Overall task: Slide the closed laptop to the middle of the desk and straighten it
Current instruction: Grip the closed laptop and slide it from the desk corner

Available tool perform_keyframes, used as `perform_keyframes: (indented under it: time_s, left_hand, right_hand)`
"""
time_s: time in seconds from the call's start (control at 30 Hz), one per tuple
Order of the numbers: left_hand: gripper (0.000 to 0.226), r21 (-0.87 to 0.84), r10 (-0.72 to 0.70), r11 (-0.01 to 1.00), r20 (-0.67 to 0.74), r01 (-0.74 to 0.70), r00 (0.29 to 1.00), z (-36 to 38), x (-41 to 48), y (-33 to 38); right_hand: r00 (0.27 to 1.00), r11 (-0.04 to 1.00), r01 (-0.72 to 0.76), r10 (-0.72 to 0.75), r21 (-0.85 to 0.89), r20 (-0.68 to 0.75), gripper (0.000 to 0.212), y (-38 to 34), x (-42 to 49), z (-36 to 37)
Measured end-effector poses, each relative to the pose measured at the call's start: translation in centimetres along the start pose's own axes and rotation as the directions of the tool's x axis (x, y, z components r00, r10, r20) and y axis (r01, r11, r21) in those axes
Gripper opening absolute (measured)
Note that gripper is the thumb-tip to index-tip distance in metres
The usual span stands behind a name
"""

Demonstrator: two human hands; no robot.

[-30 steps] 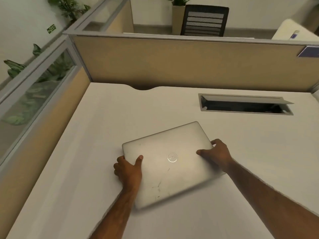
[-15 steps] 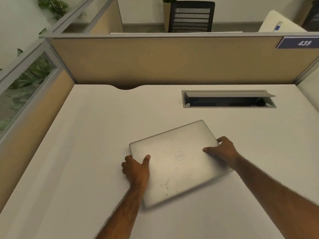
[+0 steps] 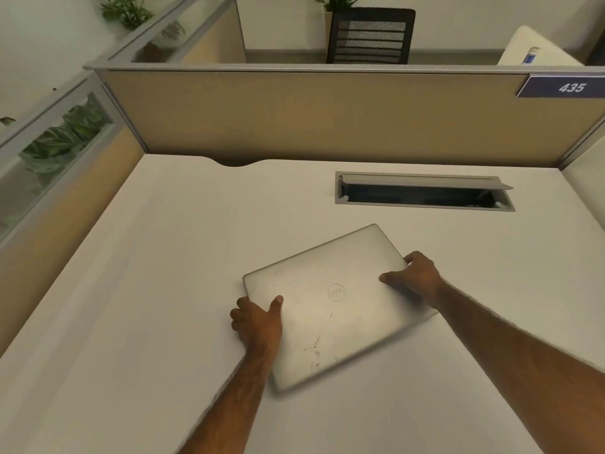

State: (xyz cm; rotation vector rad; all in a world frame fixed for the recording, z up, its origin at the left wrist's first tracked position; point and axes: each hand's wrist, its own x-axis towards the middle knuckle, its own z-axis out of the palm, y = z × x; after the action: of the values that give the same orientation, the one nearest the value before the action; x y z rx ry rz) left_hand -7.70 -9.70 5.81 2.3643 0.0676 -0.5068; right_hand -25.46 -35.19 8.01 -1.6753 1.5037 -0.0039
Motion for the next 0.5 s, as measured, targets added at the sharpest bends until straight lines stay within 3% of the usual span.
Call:
perform_keyframes:
  time_s: [0.5]
  left_hand:
    - [0.066, 0.089, 0.002, 0.996, 0.055, -0.007, 0.998, 0.3, -1.1, -0.6]
  right_hand:
    - [1.0, 0.997, 0.006, -0.004, -0.079, 0.028, 0.075, 0.1, 2.4, 0.0]
